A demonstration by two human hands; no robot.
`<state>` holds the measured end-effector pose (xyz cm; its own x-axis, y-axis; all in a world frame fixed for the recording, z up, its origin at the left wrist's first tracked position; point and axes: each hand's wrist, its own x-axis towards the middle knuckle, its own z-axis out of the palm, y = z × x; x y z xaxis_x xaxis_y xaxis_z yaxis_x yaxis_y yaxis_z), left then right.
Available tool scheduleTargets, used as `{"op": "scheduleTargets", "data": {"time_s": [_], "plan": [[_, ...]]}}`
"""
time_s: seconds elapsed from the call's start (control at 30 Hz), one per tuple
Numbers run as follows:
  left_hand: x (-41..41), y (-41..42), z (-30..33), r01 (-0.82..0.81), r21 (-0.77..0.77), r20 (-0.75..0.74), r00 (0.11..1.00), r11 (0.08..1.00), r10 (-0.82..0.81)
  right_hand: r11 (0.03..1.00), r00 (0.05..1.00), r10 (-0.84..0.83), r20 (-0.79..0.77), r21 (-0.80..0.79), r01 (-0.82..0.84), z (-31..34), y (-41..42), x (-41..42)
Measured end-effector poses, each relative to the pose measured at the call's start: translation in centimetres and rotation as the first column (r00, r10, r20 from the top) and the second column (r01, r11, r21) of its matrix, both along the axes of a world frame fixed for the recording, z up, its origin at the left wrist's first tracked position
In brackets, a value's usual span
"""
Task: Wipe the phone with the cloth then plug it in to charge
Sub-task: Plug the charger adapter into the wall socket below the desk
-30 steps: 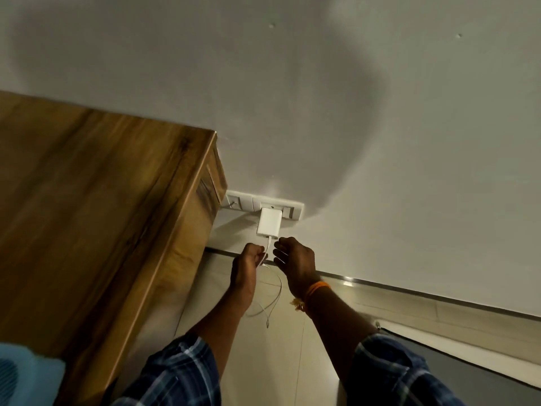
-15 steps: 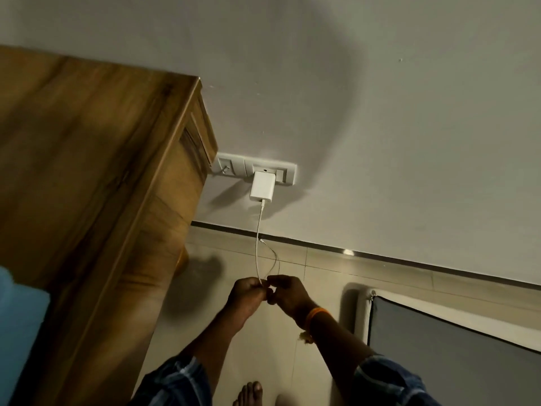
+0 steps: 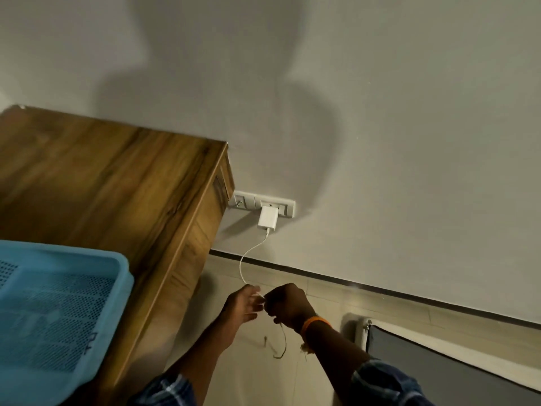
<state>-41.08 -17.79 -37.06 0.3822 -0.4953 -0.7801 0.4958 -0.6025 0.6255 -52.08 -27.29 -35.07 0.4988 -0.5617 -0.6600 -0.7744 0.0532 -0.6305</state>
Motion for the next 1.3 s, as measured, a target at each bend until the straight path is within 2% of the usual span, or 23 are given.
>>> {"op": "scheduleTargets", "data": {"time_s": [0.1, 0.23, 0.43, 0.5, 0.6, 0.87, 1.03, 1.17, 1.3], "plan": [[-0.7, 1.3, 2.5, 0.048, -0.001, -0.081, 0.996, 0.999, -0.048, 0.999, 0.993, -0.047, 0.110, 0.032, 0.044, 4.2, -1.2, 1.3], [-1.2, 1.1, 6.9, 0.305, -0.024, -0.068, 0.950, 0.952, -0.306, 0.977, 0.958, -0.193, 0.211, 0.135, 0.167, 10.0, -2.3, 3.2], [0.0, 1.0, 13.3, 0.289, -0.104, -0.182, 0.935, 0.952, -0.304, 0.949, 0.915, -0.299, 0.269, 0.185, 0.256, 16.4, -3.6, 5.4], [0.5, 1.4, 15.4, 0.289, -0.134, -0.151, 0.939, 0.948, -0.308, 0.937, 0.913, -0.316, 0.257, 0.233, 0.259, 17.9, -3.8, 5.5], [1.5, 1.7, 18.6, 0.339, -0.135, 0.055, 0.941, 0.931, -0.334, 0.961, 0.948, -0.234, 0.214, 0.197, 0.193, 20.2, -3.9, 5.1], [3.4, -1.1, 24.7, 0.077, -0.177, 0.186, 0.982, 0.981, -0.043, 0.942, 0.994, -0.072, 0.086, 0.332, 0.039, 23.0, -2.9, 2.1], [3.3, -3.4, 27.0, -0.033, -0.256, 0.111, 0.992, 0.966, 0.063, 0.918, 0.996, 0.022, 0.084, 0.393, -0.054, 23.2, -2.7, 1.2], [3.1, -4.2, 27.6, -0.080, -0.290, 0.077, 0.991, 0.954, 0.107, 0.929, 0.983, 0.129, 0.135, 0.330, -0.167, 23.6, -2.7, 0.8], [2.4, -3.2, 26.8, -0.019, -0.185, 0.147, 0.988, 0.983, 0.047, 0.925, 0.975, 0.025, 0.221, 0.365, -0.107, 24.8, -3.4, 1.4]]}}
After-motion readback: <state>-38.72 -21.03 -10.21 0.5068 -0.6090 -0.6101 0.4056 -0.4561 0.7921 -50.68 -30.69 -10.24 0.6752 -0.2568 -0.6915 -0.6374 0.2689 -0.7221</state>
